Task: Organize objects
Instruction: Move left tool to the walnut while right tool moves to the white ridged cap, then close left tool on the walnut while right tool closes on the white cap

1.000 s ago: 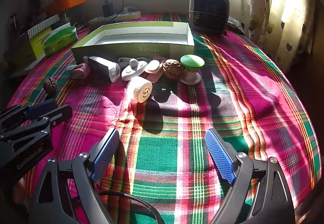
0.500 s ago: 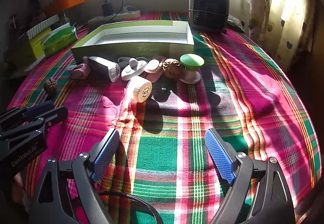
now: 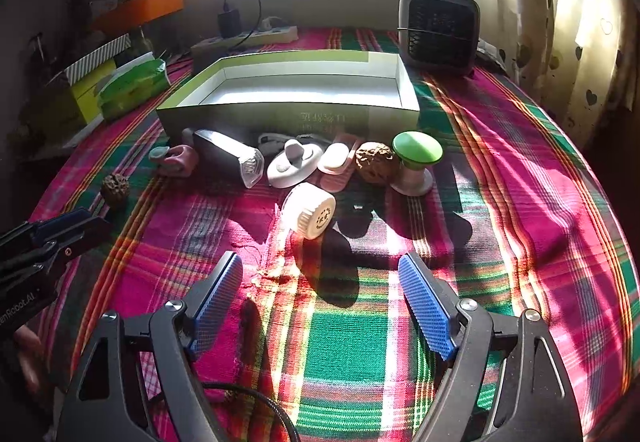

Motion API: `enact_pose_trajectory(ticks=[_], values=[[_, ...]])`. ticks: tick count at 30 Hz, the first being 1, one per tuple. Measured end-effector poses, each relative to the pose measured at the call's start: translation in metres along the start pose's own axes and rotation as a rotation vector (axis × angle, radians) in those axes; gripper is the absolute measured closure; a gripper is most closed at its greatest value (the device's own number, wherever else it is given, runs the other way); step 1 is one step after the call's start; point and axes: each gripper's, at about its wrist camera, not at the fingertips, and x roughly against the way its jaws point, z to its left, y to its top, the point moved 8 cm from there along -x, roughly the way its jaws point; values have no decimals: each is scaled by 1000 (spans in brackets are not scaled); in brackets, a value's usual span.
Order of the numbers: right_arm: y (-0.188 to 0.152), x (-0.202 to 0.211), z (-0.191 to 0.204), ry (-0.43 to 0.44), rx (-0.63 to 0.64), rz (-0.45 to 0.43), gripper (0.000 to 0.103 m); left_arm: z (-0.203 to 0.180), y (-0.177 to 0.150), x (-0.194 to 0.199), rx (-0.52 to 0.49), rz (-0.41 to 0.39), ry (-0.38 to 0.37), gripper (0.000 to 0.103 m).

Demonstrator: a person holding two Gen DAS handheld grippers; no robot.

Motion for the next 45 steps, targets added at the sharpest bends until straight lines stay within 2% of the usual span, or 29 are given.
enact_pose_trajectory(ticks=[15,27,33,39,45], values=[[14,-15,0,-22,-32,21,31,23,15,-27,29,32,36,67],[19,-16,-8,-45,-65,13,48,24,21,-36,31,55,45,67],[20,-16,-10,-48,-71,10,60,23,22,-37,38,58,42,68],[21,-16,-9,-41,-57,8,71,24,23,-37,45,52,35,73],[20,-16,-8,-32,-48,8,77,24,24,-37,53,53,34,73]])
